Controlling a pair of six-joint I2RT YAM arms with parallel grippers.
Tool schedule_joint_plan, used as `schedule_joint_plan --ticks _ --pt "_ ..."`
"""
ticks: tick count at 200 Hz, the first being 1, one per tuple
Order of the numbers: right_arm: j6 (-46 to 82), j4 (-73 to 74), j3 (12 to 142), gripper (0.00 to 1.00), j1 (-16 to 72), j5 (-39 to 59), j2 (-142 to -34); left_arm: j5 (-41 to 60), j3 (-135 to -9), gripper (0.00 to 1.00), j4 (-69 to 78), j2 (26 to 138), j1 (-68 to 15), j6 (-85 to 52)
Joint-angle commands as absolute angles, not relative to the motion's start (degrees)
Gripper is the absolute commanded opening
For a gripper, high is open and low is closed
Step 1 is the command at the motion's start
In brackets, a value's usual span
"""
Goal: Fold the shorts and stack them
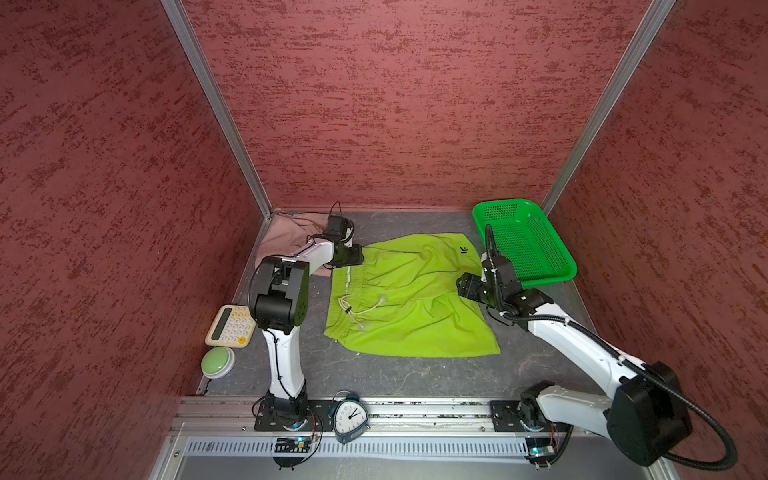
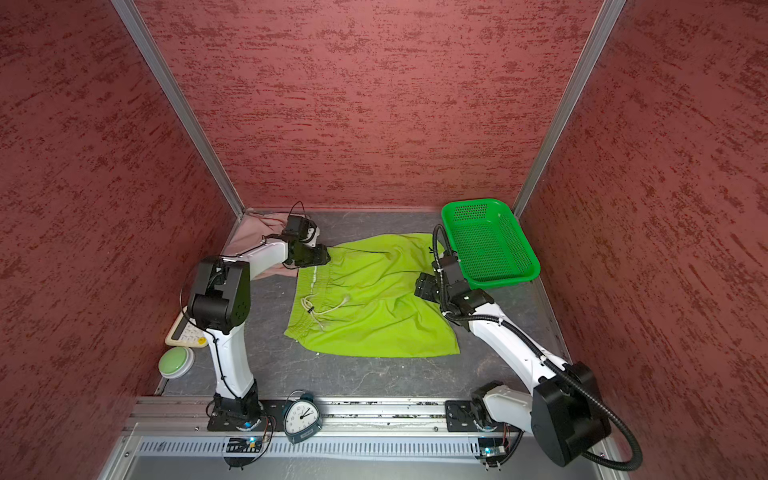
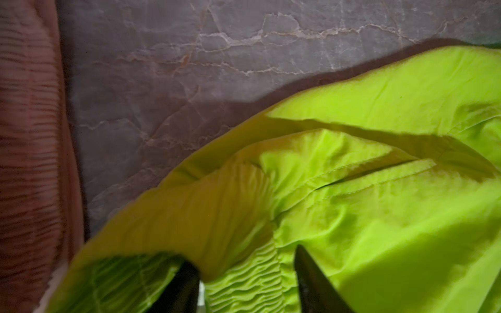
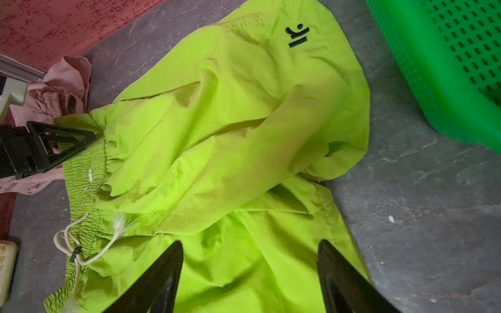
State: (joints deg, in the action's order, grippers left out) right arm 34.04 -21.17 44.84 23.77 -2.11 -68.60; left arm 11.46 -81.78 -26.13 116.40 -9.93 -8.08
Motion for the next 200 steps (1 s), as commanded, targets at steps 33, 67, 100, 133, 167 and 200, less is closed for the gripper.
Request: schedule_joint_plan --ticks 33,67,100,133,167,200 --pt "36.4 -20.1 41.9 0.79 23.5 -0.9 -69.1 8.8 -91.9 0.0 -41.1 116.3 -9.3 -4.9" --pt "38.0 -23.6 39.7 0.8 23.5 0.2 -72.7 3.1 -101.8 0.0 -55.0 116.5 -9.2 -2.7" --pt "40.3 -25.3 36.1 0.81 23.5 -1.2 -71.4 1.2 -107.1 0.0 -60.4 117.1 -9.2 -1.7" --pt "40.8 -23.7 33.5 0.81 22.7 -2.5 -69.9 1.3 -108.8 0.0 -60.9 119.8 -8.5 -1.6" --pt "37.6 -19.7 35.2 0.83 22.0 -3.1 -72.4 3.0 -107.5 0.0 -58.6 120.2 -8.5 -1.9" --pt "33.1 -14.0 37.5 0.81 18.2 -1.3 -77.5 3.3 -106.3 0.0 -57.2 119.6 -8.0 -1.9"
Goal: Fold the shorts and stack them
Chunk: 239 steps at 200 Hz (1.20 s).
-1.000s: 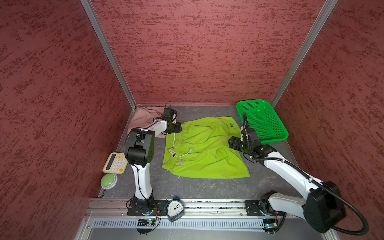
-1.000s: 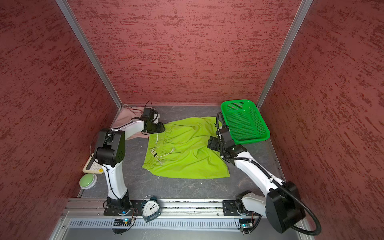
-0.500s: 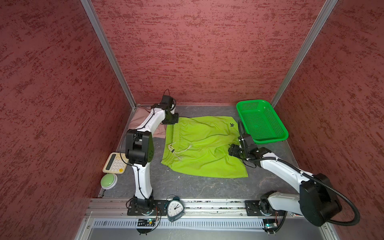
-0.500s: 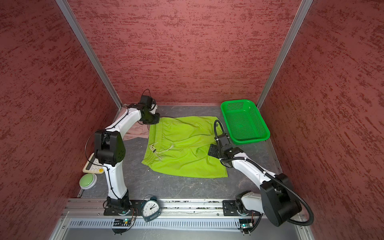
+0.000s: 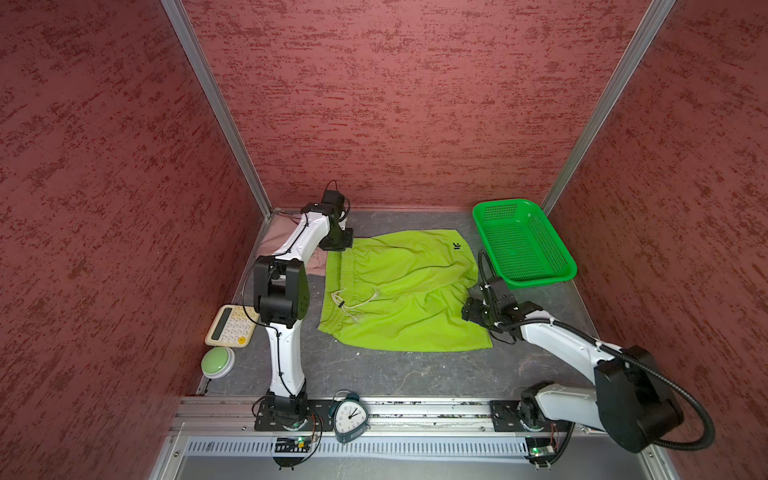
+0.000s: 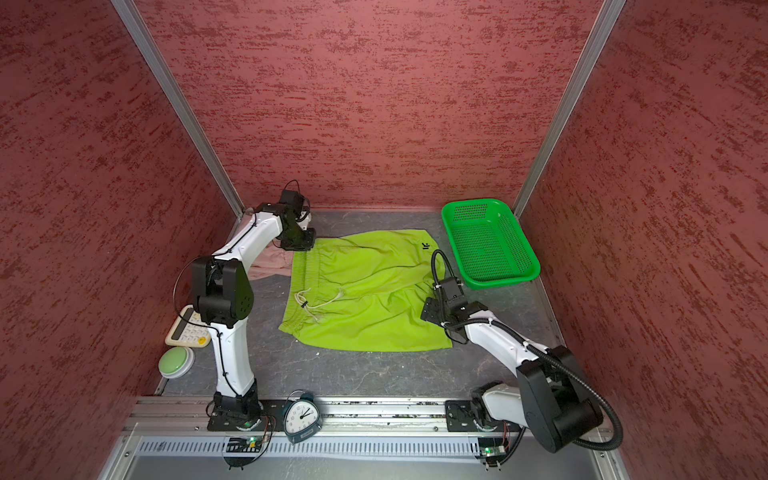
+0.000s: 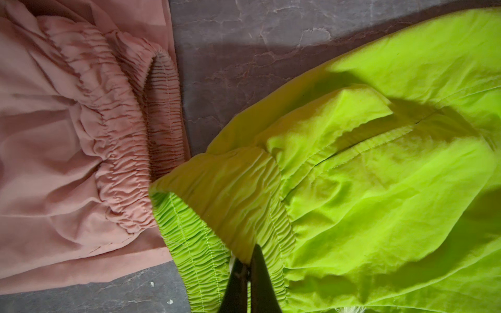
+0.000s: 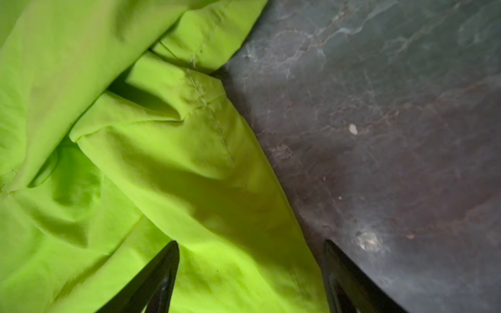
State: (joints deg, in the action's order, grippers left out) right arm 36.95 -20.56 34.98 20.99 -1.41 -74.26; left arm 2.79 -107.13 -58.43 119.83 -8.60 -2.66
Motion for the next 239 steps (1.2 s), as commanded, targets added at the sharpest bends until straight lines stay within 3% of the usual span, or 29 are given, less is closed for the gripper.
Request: schedule_joint_plan --ticks 1,50,77,97,114,144,189,234,239 --pt "33.0 -13.8 37.6 0.81 18.1 -1.2 -77.7 3.4 -106.3 0.0 -57.2 119.6 -8.0 -1.9" --pt "30.5 -7.8 40.7 0.7 16.7 6.1 -88.3 5.2 -104.8 0.0 -55.6 118.6 -6.6 -2.3" --pt "32.0 -4.3 38.5 0.68 16.8 9.4 -88.6 5.0 -103.7 0.0 -55.1 117.8 -6.0 -2.5" --pt "32.2 -3.7 37.8 0.6 16.8 9.2 -88.3 5.1 -103.3 0.0 -54.9 117.6 -5.6 -2.5" --pt "32.4 -3.1 37.7 0.42 16.7 9.7 -88.5 5.4 -103.0 0.0 -54.6 117.6 -5.5 -2.6" --pt "33.3 -2.8 38.0 0.0 16.7 9.8 -89.0 5.3 -102.8 0.0 -53.8 117.6 -5.4 -2.5" --pt "32.5 -14.6 39.0 0.0 15.2 1.8 -80.7 5.2 -102.9 0.0 -53.7 118.0 -4.2 -2.4" --pt "33.4 -20.8 35.9 0.0 12.9 1.2 -75.5 4.7 -102.7 0.0 -53.3 118.3 -3.8 -2.4" --pt "33.5 -21.2 35.4 0.04 12.7 1.4 -75.2 4.6 -102.6 0.0 -53.3 118.4 -3.8 -2.4"
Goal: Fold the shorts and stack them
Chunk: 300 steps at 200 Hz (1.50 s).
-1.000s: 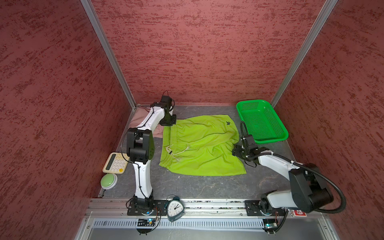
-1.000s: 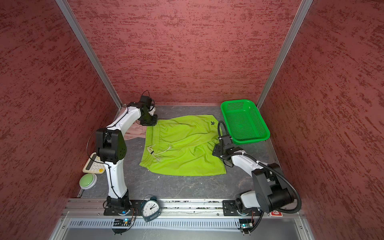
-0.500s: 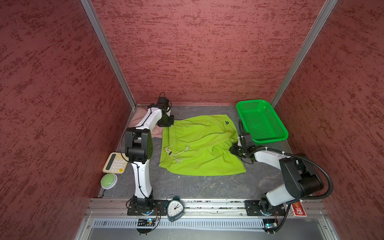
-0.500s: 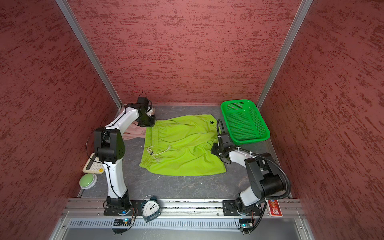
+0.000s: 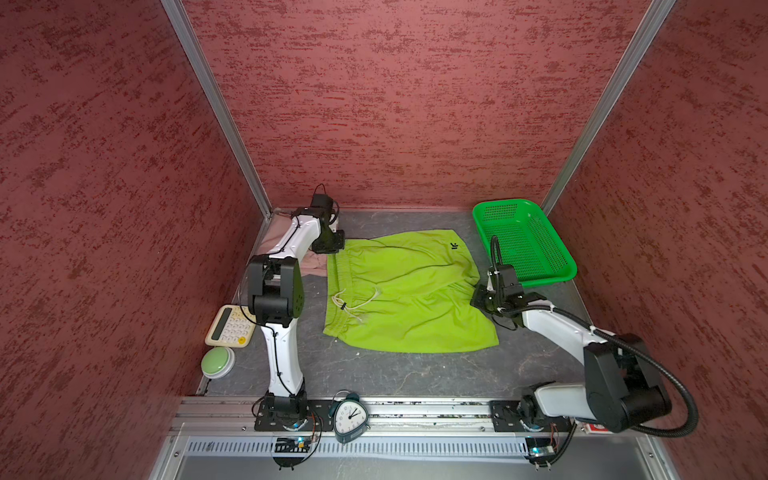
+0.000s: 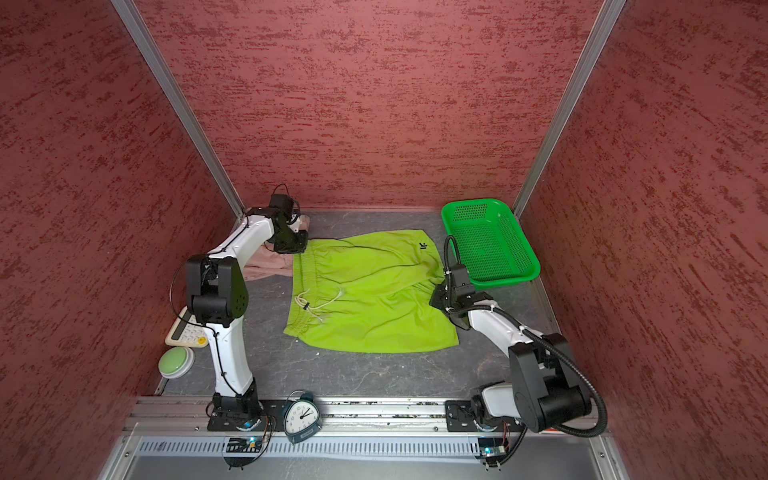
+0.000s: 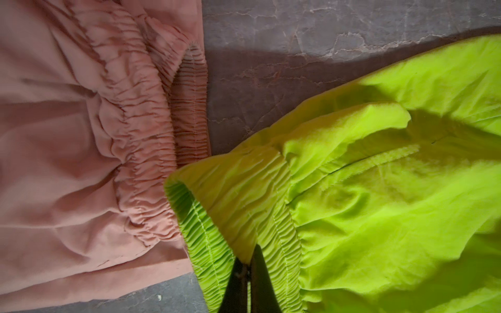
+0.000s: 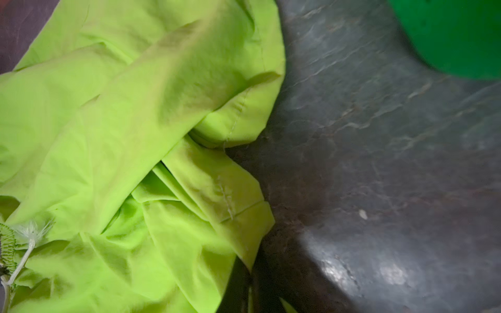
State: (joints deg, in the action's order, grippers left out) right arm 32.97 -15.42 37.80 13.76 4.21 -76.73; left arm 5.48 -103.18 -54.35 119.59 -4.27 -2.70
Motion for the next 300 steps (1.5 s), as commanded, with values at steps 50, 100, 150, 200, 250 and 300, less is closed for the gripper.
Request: schedule_joint_plan --ticks 50,100,150,200,250,300 --pt "33.0 -24.4 36.1 0.57 12.1 2.4 -70.7 7.3 -103.0 0.23 -52.1 118.9 -4.2 -2.5" --pt "29.0 -13.0 39.9 0.65 12.0 3.2 -73.9 11.2 -101.9 0.99 -50.3 114.1 -4.5 -4.5" --pt "25.5 -7.3 45.5 0.64 12.0 5.8 -88.3 16.3 -84.7 1.0 -42.1 104.2 -5.0 -9.7" --pt "25.2 -8.1 45.9 0.01 12.0 6.1 -89.3 19.4 -74.6 0.82 -36.1 104.2 -5.5 -12.9" --pt "28.6 -14.3 43.5 0.0 11.9 3.5 -80.2 21.2 -73.2 0.77 -32.9 105.7 -8.4 -13.2" --pt "30.2 -23.1 42.4 0.04 11.8 -0.5 -75.0 19.8 -71.7 0.77 -32.9 111.0 -7.0 -14.4"
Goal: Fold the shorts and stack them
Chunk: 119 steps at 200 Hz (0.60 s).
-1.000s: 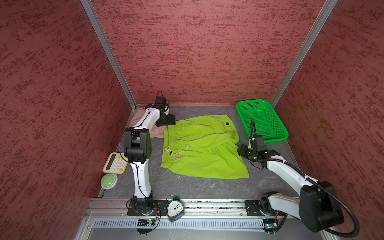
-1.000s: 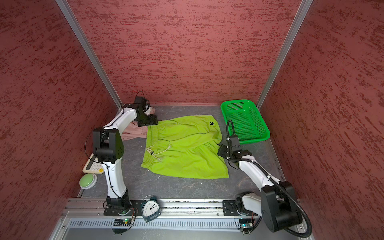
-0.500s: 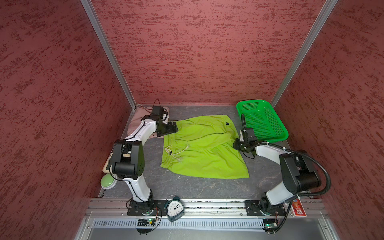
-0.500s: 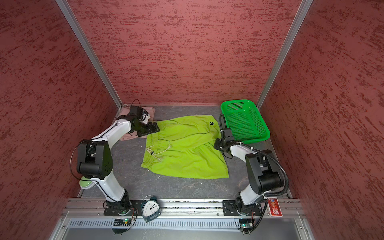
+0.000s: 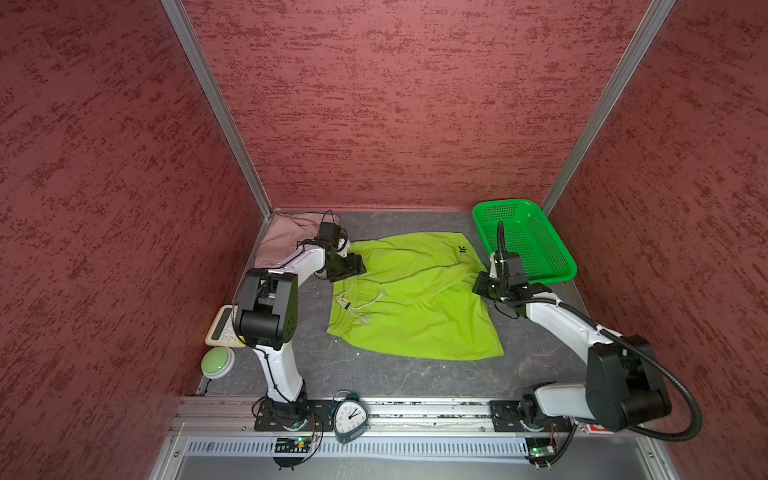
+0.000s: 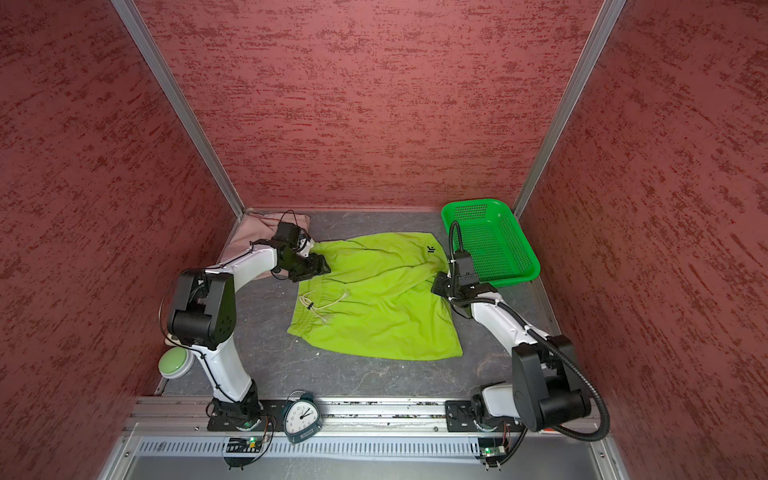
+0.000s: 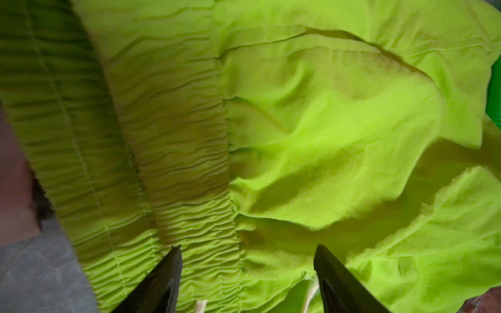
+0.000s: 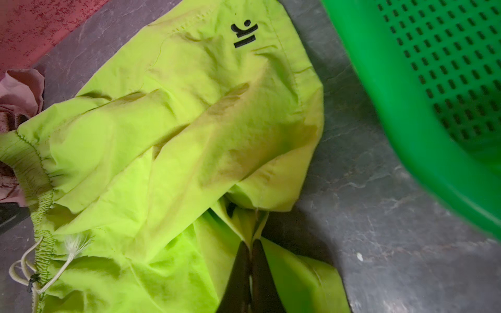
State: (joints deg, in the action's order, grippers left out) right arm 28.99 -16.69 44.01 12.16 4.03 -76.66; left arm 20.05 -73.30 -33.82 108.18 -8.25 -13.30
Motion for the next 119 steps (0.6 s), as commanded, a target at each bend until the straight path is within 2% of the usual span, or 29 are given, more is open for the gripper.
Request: schedule_joint_plan --ticks 1,27,34,40,50,59,70,74,99,119 --pt "30.2 -23.3 42.3 0.05 11.8 -0.5 -75.0 19.9 -71.7 0.77 -32.9 111.0 -6.9 -14.4" --pt "30.0 -25.1 40.0 0.15 10.8 -0.3 -77.1 18.5 -71.6 0.77 -33.3 112.1 -6.1 -14.2" --pt "30.1 -24.8 39.1 0.24 10.5 -0.1 -77.7 18.2 -71.7 0.77 -33.3 112.1 -6.0 -13.9" --pt "30.1 -24.5 38.5 0.37 10.3 0.1 -77.9 18.6 -71.8 0.77 -33.3 112.1 -6.0 -13.5" --pt "30.0 -23.9 38.3 0.45 9.9 0.4 -77.9 19.6 -72.3 0.78 -33.6 111.5 -6.1 -13.2" --pt "29.8 -23.9 39.1 0.51 9.9 0.6 -77.3 20.9 -72.8 0.84 -34.0 109.9 -6.2 -12.9" --pt "29.7 -24.5 40.5 0.58 9.9 0.9 -75.7 21.0 -73.4 1.0 -34.8 107.1 -6.5 -13.1" --pt "29.7 -24.8 41.1 0.6 9.9 0.8 -75.0 20.8 -73.7 1.0 -35.3 105.8 -6.5 -13.2" --pt "30.6 -31.0 44.0 0.64 9.8 0.2 -69.9 19.2 -73.5 0.99 -38.4 96.7 -6.3 -14.8" --pt "34.1 -37.0 44.0 0.65 10.0 3.4 -65.4 18.3 -67.7 0.99 -38.8 87.7 -5.3 -21.0"
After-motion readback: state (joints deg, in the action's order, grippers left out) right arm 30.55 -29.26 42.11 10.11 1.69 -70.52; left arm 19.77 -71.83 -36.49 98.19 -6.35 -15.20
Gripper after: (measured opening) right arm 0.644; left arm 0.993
